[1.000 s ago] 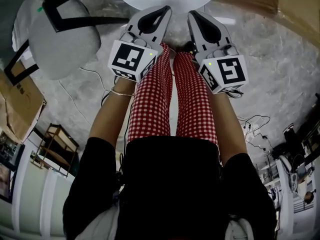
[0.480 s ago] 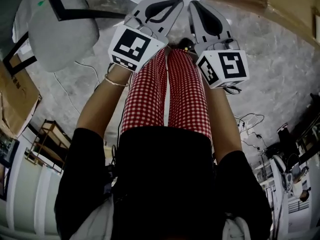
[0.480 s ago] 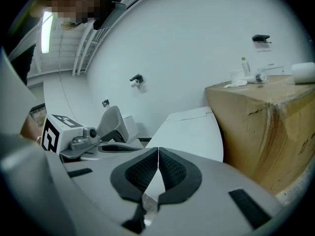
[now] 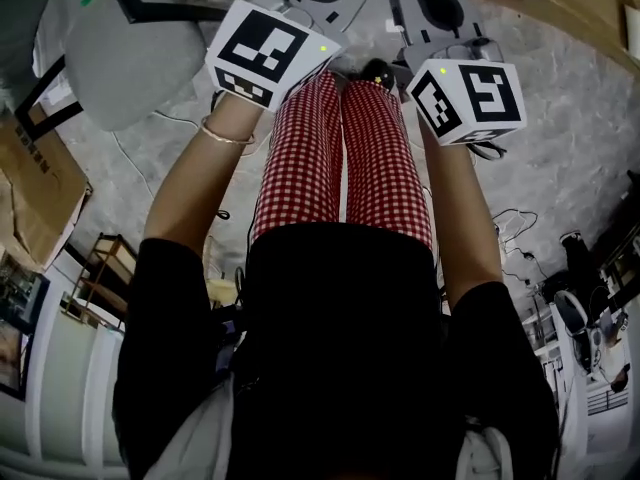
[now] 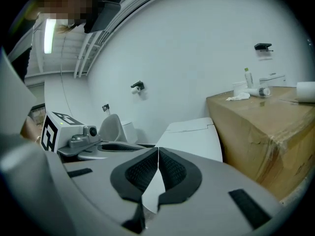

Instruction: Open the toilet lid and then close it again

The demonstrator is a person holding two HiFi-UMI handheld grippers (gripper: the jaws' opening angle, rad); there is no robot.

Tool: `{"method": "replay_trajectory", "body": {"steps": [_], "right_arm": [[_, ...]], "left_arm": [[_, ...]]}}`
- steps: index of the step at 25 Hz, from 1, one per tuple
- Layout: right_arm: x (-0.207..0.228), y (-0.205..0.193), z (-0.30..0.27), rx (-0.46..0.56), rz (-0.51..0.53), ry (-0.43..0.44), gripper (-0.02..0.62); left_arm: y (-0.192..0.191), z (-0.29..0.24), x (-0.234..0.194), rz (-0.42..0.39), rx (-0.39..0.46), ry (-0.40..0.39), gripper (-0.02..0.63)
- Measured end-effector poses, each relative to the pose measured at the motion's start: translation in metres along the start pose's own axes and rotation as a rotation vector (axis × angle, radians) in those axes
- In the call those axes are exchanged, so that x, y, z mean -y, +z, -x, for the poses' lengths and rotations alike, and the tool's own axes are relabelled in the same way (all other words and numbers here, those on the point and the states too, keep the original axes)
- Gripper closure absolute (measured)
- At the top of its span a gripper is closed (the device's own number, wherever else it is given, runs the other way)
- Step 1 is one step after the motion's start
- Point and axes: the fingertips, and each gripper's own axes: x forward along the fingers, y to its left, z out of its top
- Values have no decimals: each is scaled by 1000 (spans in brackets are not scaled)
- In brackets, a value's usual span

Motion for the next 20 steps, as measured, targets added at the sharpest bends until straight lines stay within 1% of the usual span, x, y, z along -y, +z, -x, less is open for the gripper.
{"method": "replay_trajectory", "body": {"steps": [3, 6, 9, 15, 17, 20], "right_arm": [[-2, 14, 0, 7, 7, 2, 575], [-1, 32, 4, 27, 25, 13, 575], [-1, 48, 6, 50, 32, 5, 575], [-8, 77, 9, 79, 41, 0, 575], [-11, 88, 10, 86, 49, -1, 575], [-18, 105, 9, 107, 62, 10, 575]], "left_arm": [[13, 2, -1, 5, 12, 7, 603], [28, 0, 0, -13, 15, 8, 603], [48, 1, 0, -38, 31, 3, 603], [74, 9, 0, -45, 44, 11, 603], [83, 12, 0, -71, 45, 7, 603], [93, 16, 3, -100, 30, -23, 603]]}}
